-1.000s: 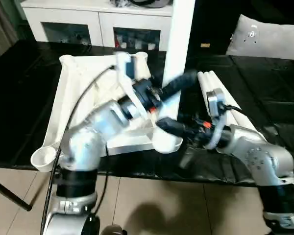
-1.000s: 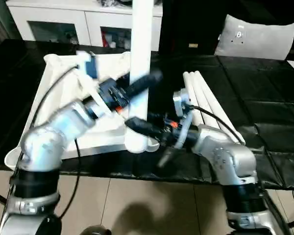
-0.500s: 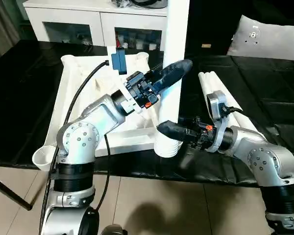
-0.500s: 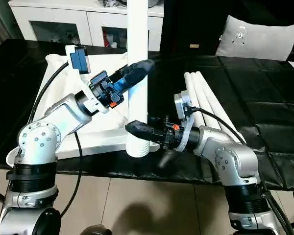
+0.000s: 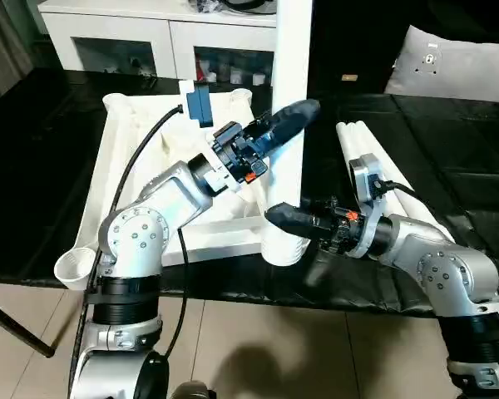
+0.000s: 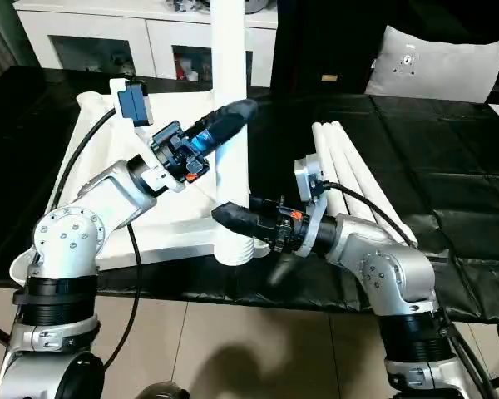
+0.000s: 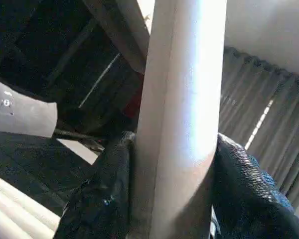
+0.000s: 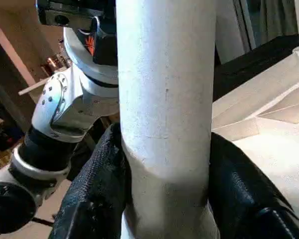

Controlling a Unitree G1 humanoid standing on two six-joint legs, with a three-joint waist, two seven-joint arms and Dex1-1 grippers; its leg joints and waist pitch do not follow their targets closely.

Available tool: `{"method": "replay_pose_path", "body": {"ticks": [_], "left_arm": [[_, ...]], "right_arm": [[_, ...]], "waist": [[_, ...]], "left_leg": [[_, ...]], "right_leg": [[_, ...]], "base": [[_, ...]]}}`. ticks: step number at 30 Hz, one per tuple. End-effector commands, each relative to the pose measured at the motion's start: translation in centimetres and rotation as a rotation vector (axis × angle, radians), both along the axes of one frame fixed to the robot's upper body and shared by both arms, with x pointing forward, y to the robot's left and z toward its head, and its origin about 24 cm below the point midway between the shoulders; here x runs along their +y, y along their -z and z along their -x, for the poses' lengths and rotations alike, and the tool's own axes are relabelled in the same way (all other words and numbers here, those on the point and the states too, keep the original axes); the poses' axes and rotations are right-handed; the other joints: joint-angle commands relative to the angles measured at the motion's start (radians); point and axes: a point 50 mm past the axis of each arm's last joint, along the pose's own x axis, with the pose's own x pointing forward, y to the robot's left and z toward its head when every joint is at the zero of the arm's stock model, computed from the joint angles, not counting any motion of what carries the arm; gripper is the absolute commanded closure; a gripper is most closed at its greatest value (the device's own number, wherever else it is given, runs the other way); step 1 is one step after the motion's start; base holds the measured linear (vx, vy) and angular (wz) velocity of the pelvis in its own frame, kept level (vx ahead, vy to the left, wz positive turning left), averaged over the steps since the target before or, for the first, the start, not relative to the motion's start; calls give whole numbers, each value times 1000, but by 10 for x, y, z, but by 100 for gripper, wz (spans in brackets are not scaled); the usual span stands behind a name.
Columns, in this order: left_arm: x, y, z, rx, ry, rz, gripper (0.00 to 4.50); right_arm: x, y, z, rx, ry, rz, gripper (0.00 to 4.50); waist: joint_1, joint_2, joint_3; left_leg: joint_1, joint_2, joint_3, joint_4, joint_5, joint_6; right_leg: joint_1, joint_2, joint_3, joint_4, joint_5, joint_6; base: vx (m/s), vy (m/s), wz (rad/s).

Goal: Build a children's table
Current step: Pick table leg

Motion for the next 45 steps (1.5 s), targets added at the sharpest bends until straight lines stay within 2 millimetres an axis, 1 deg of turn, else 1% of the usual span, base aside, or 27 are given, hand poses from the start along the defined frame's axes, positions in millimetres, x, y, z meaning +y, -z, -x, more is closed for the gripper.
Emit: {"method": "replay_pose_path", "body": {"ticks": [1,4,5,6,7,9,10,11,12,13,14,17,18,20,21,24,25,26,27,28,29,30,31,34,39,42,45], "left_arm": [[2,8,-3,49,-34,-13,260],[5,9,-8,82,-96,-14,261],[6,9,-12,98,-144,-25,266],[8,10,-17,118,-195,-30,266],[8,10,-17,118,-195,-30,267],[11,12,-22,149,-256,-46,268],[12,13,-24,162,-277,-54,268],[13,14,-25,170,-291,-59,268],[13,15,-27,181,-307,-65,268],[14,15,-27,182,-310,-65,268],[16,18,-29,203,-348,-93,268],[17,21,-31,214,-386,-138,268],[17,21,-31,214,-386,-138,268],[15,20,-31,193,-387,-155,268],[14,20,-30,192,-387,-155,268],[10,17,-27,132,-369,-189,268],[8,15,-24,92,-353,-209,268],[4,12,-20,37,-320,-227,268],[3,11,-19,26,-311,-229,268],[3,11,-18,21,-307,-230,268],[-1,8,-12,-41,-249,-236,269],[-5,6,-7,-81,-210,-238,269],[-6,4,-5,-106,-188,-240,269],[-11,1,1,-152,-145,-236,270],[-17,-4,8,-201,-83,-221,270],[-20,-3,9,-216,-72,-226,270],[-24,-2,10,-227,-59,-238,270]], "right_arm": [[-5,-8,-7,-53,71,14,206],[-7,-9,-13,-41,119,-1,182],[-9,-9,-16,-42,152,-3,158],[-10,-10,-18,-40,169,-10,158],[-10,-10,-18,-40,169,-10,150],[-12,-11,-19,-42,186,-16,127],[-12,-11,-20,-43,194,-15,127],[-13,-11,-20,-44,199,-15,106],[-14,-11,-22,-43,219,-15,106],[-14,-11,-22,-43,222,-16,100],[-18,-10,-28,-24,302,-14,95],[-22,-8,-35,4,370,9,61],[-22,-8,-35,4,370,9,57],[-23,-7,-35,-5,349,38,34],[-23,-6,-35,-4,348,38,21],[-22,-6,-32,-2,303,49,6],[-21,-6,-30,-8,270,54,6],[-19,-6,-26,-20,217,65,3],[-19,-6,-26,-23,203,68,0],[-18,-6,-25,-24,197,69,0],[-16,-7,-20,-34,125,71,0],[-15,-8,-18,-37,80,66,0],[-15,-8,-16,-37,53,64,0],[-14,-8,-14,-45,-2,76,0],[-12,-6,-13,-54,-61,94,0],[-8,-7,-12,-59,-95,83,0],[-5,-6,-12,-57,-108,72,37]], "waist": [[1,-4,-71],[-1,-3,-70],[0,-2,-71],[0,-2,-71],[0,-1,-71],[-1,-2,-73],[-1,-2,-73],[-1,-2,-73],[-1,-3,-73],[0,-3,-72],[-1,-3,-72],[-3,-5,-72],[-3,-4,-72],[-2,-12,-71],[0,-10,-71],[1,-13,-72],[1,-14,-72],[2,-12,-72],[2,-15,-71],[2,-13,-70],[2,-18,-69],[3,-19,-69],[3,-16,-68],[2,-19,-67],[2,-19,-66],[2,-18,-68],[0,-18,-69]], "left_leg": [[15,61,-16,-57,-63,22],[14,60,-16,-58,-69,15],[15,60,-17,-58,-69,10],[16,60,-16,-58,-69,10],[14,61,-17,-58,-68,8],[14,61,-18,-58,-57,12],[14,61,-18,-58,-57,12],[14,60,-18,-57,-53,17],[13,59,-17,-56,-53,17],[13,60,-17,-57,-54,17],[15,61,-17,-58,-56,16],[16,60,-16,-59,-58,4],[16,60,-16,-59,-57,4],[15,60,-15,-59,-56,9],[15,60,-16,-59,-54,11],[14,61,-15,-58,-41,22],[14,61,-15,-58,-39,28],[14,63,-16,-58,-40,31],[13,64,-16,-58,-42,34],[14,64,-14,-58,-46,33],[13,63,-13,-58,-50,35],[13,63,-14,-58,-51,38],[12,65,-14,-58,-51,41],[13,65,-12,-59,-58,40],[13,63,-12,-57,-59,41],[12,63,-13,-57,-52,45],[13,63,-13,-56,-44,49]], "right_leg": [[48,-107,43,-75,-16,-186],[49,-107,42,-75,-20,-182],[50,-106,42,-75,-24,-176],[48,-106,42,-76,-23,-176],[50,-107,42,-75,-13,-179],[52,-106,42,-71,17,-176],[52,-106,42,-71,17,-176],[51,-106,41,-72,31,-174],[53,-107,42,-71,32,-175],[52,-108,42,-72,25,-175],[50,-108,42,-73,15,-175],[50,-107,41,-74,-8,-177],[50,-106,41,-74,-8,-176],[51,-107,42,-74,-3,-170],[52,-108,42,-74,-2,-170],[51,-109,42,-71,15,-166],[51,-109,41,-71,13,-167],[51,-110,42,-71,11,-168],[50,-110,42,-72,7,-167],[49,-111,43,-72,-2,-170],[50,-112,42,-74,-12,-173],[51,-112,42,-74,-20,-173],[50,-112,43,-73,-27,-171],[48,-113,42,-76,-46,-177],[47,-111,43,-77,-69,-176],[47,-110,42,-76,-51,-179],[47,-109,41,-74,-33,-182]], "base": [[0,0,0],[0,0,0],[0,0,0],[0,0,0],[0,0,0],[0,0,0],[0,0,0],[0,0,0],[0,0,0],[0,0,0],[0,0,0],[0,0,0],[0,0,0],[0,0,0],[0,0,0],[0,0,0],[0,0,0],[0,0,0],[0,0,0],[0,0,0],[0,0,0],[0,0,0],[0,0,0],[0,0,0],[0,0,0],[0,0,0],[0,0,0]]}}
